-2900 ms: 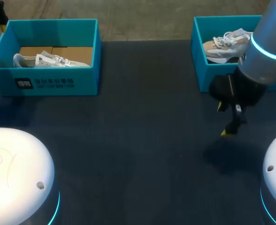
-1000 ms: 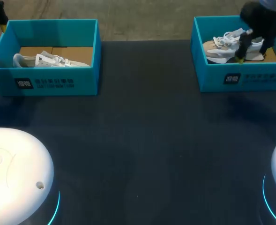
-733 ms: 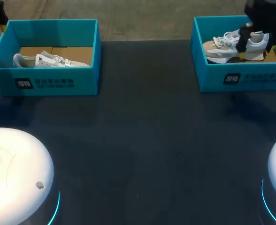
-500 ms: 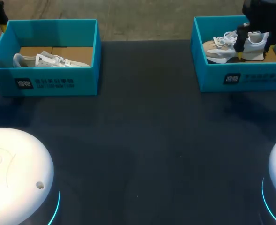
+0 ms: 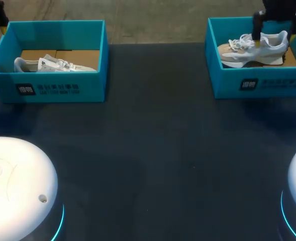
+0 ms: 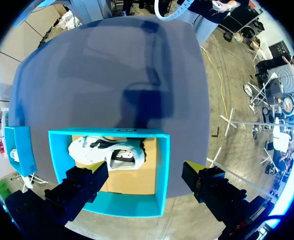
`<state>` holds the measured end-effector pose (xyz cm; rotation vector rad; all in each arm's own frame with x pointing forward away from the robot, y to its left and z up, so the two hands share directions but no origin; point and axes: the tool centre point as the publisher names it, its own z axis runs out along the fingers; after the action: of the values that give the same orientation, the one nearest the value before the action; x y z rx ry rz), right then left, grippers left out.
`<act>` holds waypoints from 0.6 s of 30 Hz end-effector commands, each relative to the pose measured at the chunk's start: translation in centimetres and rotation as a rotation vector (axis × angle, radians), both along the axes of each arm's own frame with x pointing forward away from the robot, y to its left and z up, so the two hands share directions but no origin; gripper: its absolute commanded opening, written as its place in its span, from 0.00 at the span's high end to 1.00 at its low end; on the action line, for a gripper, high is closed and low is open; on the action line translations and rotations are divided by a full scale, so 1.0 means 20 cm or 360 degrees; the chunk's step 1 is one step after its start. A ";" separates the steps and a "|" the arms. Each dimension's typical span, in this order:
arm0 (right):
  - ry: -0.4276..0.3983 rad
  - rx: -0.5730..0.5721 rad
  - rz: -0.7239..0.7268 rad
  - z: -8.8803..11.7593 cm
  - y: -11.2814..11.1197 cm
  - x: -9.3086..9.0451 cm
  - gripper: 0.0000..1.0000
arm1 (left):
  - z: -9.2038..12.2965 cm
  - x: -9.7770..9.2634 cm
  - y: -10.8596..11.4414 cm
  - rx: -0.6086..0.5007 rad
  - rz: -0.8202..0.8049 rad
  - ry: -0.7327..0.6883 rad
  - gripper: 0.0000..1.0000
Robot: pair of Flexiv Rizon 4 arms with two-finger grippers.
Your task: Take the shoe out of the shoebox, open the shoe tongue, remove and reinsert the insole, then place the shoe into the shoebox
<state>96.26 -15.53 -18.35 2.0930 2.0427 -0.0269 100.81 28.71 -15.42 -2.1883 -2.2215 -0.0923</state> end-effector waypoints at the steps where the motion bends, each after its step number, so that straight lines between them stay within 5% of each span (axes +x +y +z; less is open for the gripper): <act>1: 0.0080 0.0041 -0.0051 -0.03 -0.09 0.17 0.00 | 0.00 -0.01 0.00 0.0003 -0.0001 -0.0004 0.00; 8: 0.0115 -0.0019 -0.0042 -0.08 -0.23 0.32 0.00 | 0.00 -0.01 0.00 0.0003 -0.0001 -0.0004 0.00; 18: 0.0115 -0.0019 -0.0042 -0.08 -0.23 0.32 0.00 | 0.00 -0.01 0.00 0.0003 -0.0001 -0.0004 0.00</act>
<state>102.48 -20.16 -20.11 2.1397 2.0507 -0.1132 100.81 28.70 -15.42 -2.1884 -2.2214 -0.0924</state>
